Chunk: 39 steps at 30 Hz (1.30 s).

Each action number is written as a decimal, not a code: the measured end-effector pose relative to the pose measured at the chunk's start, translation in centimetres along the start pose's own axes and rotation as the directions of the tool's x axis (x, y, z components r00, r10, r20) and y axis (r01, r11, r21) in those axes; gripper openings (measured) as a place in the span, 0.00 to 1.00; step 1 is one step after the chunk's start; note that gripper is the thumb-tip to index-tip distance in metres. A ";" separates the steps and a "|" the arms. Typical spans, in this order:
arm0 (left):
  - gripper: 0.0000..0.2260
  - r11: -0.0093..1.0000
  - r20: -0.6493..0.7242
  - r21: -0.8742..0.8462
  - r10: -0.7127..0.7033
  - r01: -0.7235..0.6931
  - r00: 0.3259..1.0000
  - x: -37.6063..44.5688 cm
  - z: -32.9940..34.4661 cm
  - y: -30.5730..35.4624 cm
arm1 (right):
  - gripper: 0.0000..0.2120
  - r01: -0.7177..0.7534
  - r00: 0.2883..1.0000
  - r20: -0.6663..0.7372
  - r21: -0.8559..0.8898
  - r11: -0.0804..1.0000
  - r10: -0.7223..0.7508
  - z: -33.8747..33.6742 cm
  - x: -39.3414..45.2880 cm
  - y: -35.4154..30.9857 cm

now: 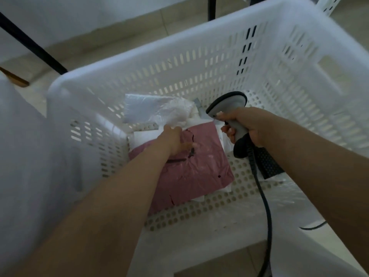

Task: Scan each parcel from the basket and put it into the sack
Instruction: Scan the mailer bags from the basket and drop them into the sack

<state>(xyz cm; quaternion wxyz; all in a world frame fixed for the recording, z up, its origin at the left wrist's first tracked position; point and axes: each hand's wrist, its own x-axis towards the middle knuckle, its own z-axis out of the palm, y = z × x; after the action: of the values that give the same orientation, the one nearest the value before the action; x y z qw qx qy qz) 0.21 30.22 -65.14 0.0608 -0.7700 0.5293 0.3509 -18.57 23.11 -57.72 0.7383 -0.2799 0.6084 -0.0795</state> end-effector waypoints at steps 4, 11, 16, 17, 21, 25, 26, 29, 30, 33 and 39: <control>0.45 0.999 0.006 0.030 0.027 -0.028 1.000 -1.3 2.1 -1.5 | 0.17 0.025 0.999 0.020 0.017 1.000 -0.025 -0.1 -2.0 0.9; 0.49 1.000 -0.081 0.010 0.028 -0.027 0.996 -0.6 3.6 -1.1 | 0.07 -0.037 0.999 0.004 0.071 0.997 0.037 -2.1 -1.8 2.2; 0.52 0.991 -0.086 0.114 -0.055 0.064 0.995 0.9 3.6 -1.0 | 0.08 -0.044 0.999 -0.011 0.078 0.996 0.045 -2.0 -0.1 1.7; 0.51 0.988 -0.092 0.130 -0.073 0.085 0.993 0.9 3.6 -0.9 | 0.08 -0.046 0.999 -0.014 0.080 0.996 0.048 -1.8 0.0 1.7; 0.45 0.964 -0.087 0.228 -0.118 0.135 0.989 0.0 3.3 -1.1 | 0.07 -0.052 0.998 -0.022 0.039 0.998 0.053 -0.5 -0.3 1.7; 0.33 0.991 -0.063 0.097 -0.091 0.097 0.994 -2.1 1.5 -0.5 | 0.12 -0.005 0.999 -0.041 0.023 1.000 0.006 -0.3 -1.9 1.2; 0.31 0.994 -0.074 0.019 -0.103 0.105 0.992 -2.9 0.8 -0.1 | 0.11 0.006 0.999 -0.046 0.024 1.000 -0.005 -0.4 -2.7 1.1; 0.39 0.978 -0.133 -0.159 -0.155 0.134 0.979 -5.7 -1.9 1.2 | 0.06 0.037 0.997 -0.066 0.038 0.999 -0.034 -0.4 -5.5 0.5; 0.39 0.975 -0.153 -0.181 -0.154 0.126 0.976 -7.0 -2.9 1.6 | 0.06 0.058 0.995 -0.087 0.036 0.998 -0.054 -0.3 -6.5 0.3; 0.25 0.988 -0.244 -0.130 -0.110 0.080 0.964 -11.3 -5.2 2.3 | 0.07 0.164 0.979 -0.123 0.008 0.986 -0.162 -0.2 -10.2 -0.3; 0.19 0.967 -0.447 -0.231 -0.005 -0.110 0.894 -19.2 -8.6 4.2 | 0.06 0.263 0.963 -0.048 -0.062 0.963 -0.266 0.6 -19.2 0.7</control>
<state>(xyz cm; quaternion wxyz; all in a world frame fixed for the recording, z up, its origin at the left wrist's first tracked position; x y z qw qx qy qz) -3.05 39.20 -45.94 -0.1688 -0.8164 0.5014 0.2313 -22.86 32.65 -41.65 0.6959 -0.3766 0.5879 -0.1681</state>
